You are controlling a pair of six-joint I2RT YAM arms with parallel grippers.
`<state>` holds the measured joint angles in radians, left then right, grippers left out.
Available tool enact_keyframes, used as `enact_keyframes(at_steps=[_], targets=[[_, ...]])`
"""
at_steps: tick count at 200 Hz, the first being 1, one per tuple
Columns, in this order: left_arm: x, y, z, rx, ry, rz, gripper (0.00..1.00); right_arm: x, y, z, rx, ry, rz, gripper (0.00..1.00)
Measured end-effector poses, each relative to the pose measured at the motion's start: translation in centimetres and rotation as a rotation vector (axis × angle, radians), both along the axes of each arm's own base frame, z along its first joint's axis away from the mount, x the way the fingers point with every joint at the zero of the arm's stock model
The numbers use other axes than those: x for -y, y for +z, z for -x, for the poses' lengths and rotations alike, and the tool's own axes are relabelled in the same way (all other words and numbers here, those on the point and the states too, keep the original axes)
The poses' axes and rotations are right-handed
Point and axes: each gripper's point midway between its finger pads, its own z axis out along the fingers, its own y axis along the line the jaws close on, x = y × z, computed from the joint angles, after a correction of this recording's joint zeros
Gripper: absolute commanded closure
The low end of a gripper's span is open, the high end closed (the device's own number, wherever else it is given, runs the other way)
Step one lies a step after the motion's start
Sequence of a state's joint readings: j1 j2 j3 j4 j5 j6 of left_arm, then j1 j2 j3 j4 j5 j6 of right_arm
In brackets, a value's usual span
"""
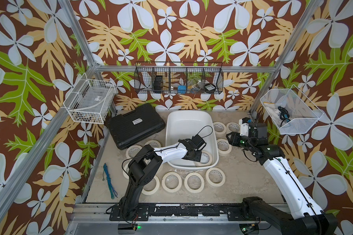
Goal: Take out the art tape in the storage box
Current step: Pick up the art tape from the storage box.
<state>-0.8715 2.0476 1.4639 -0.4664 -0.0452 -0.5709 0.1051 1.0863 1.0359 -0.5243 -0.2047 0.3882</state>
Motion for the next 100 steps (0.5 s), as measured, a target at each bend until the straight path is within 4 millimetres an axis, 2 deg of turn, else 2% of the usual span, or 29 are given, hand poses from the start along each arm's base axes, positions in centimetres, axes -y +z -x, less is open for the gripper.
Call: enact_keyframes(at_steps=[42,75,100], targets=[[0.53,-0.67,-0.53,-0.001,0.009,-0.001,0.51,-0.08,-0.35,-0.1,-0.01,0.006,0.001,0.49],[0.74,-0.86,-0.79,-0.001,0.029,0.007,0.6,-0.11,-0.56,-0.17,-0.017,0.008,0.004,0.49],[0.69,-0.86,-0.92,0.007,0.034,0.006,0.74,-0.12,-0.37,-0.2,-0.014,0.009,0.004,0.49]])
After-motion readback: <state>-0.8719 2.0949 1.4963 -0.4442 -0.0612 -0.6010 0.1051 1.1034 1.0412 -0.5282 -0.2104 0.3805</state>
